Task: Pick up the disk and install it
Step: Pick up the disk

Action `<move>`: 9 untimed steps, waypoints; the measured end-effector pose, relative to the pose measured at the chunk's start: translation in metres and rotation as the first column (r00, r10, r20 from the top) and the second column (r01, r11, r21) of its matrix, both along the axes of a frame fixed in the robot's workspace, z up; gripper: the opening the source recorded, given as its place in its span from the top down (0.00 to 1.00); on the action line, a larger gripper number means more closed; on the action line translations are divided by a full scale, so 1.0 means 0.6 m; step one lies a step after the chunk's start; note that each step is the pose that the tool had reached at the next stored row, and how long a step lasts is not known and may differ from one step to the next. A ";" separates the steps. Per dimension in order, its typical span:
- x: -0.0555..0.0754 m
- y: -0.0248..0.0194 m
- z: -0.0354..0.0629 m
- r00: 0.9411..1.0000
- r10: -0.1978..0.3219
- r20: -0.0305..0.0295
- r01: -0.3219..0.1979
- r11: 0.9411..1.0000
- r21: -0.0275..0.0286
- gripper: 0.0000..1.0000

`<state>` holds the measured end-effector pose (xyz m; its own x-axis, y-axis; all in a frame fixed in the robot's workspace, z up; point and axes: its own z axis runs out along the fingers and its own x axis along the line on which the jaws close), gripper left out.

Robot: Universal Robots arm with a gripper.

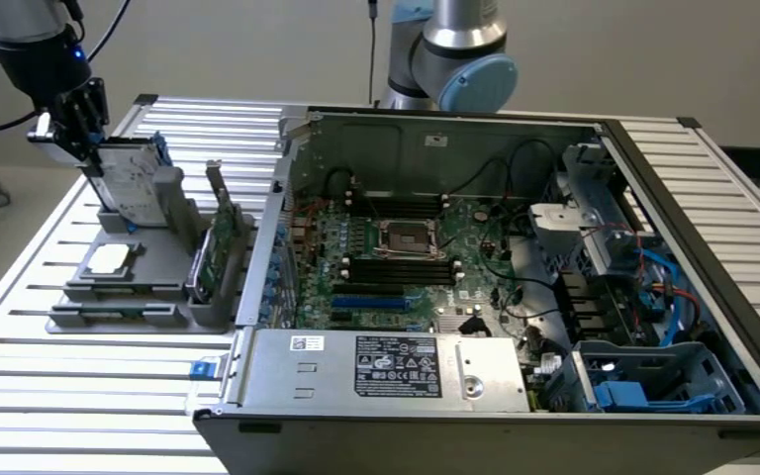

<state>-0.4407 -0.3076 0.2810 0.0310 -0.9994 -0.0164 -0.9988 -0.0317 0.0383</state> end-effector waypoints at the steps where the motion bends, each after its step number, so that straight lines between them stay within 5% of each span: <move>1: 0.000 0.0000 0.000 1.000 0.000 0.000 0.000 1.000 0.000 0.67; 9: 0.003 0.0004 0.008 1.000 0.000 0.000 0.000 1.000 0.000 0.67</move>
<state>-0.4388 -0.3073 0.2857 0.0310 -0.9994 -0.0166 -0.9988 -0.0316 0.0382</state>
